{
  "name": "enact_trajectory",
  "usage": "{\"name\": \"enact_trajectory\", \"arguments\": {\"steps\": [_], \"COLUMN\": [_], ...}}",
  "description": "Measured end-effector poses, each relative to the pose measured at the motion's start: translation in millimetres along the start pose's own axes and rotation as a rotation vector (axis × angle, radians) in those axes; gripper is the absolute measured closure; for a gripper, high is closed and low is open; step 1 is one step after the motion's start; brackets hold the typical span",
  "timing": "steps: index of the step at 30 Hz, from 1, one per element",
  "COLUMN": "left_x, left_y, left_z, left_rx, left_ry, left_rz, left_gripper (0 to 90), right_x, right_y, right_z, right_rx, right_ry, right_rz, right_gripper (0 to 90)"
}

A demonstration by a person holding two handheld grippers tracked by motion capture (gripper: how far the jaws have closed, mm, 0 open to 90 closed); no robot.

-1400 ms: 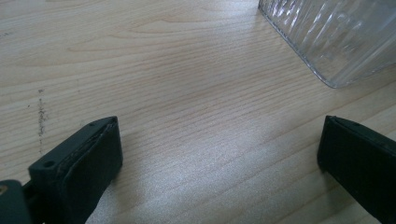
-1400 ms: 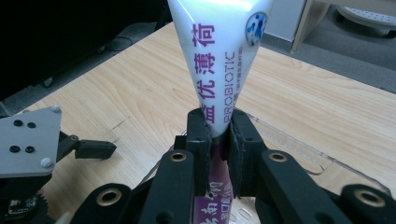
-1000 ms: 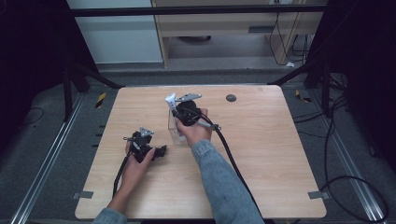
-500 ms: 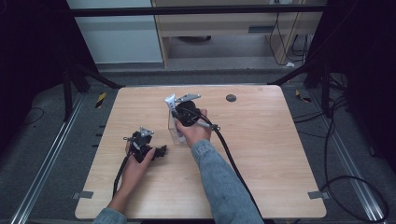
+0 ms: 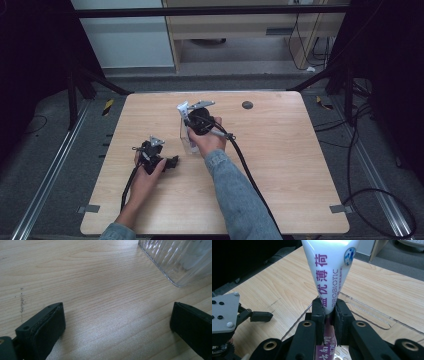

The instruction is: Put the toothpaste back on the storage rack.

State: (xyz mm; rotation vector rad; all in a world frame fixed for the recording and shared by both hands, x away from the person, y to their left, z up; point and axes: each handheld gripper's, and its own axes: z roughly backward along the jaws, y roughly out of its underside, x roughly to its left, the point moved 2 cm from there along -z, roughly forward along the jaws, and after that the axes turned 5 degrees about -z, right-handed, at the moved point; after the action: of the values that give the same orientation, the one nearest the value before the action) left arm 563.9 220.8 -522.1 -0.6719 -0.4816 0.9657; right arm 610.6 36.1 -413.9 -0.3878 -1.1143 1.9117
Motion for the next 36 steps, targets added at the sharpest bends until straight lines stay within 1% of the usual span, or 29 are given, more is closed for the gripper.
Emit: {"name": "enact_trajectory", "arguments": {"steps": [7, 14, 26, 32, 36], "left_x": [0.0, 0.0, 0.0, 0.1, 0.1], "left_y": [0.0, 0.0, 0.0, 0.0, -0.1], "left_z": [0.0, 0.0, 0.0, -0.1, -0.1], "left_rx": [0.000, 0.000, 0.000, 0.000, 0.000], "left_ry": [0.000, 0.001, 0.001, 0.001, 0.001], "left_rz": [0.001, 0.000, 0.000, -0.001, -0.002], "left_gripper": [0.0, 0.0, 0.0, 0.0, 0.0], "right_x": [-0.5, -3.6, -3.1, -4.1, -4.0], "right_y": [-0.7, -2.1, -4.5, -5.7, -6.1], "right_z": [-0.9, -3.2, -7.0, -9.4, -10.7], "right_rx": [0.005, 0.007, 0.016, 0.019, 0.017], "right_ry": [0.001, -0.005, 0.002, 0.006, 0.009], "right_rz": [-0.004, -0.020, -0.017, -0.023, -0.038], "right_gripper": [79.7, 79.6, 79.2, 79.1, 79.1]}}
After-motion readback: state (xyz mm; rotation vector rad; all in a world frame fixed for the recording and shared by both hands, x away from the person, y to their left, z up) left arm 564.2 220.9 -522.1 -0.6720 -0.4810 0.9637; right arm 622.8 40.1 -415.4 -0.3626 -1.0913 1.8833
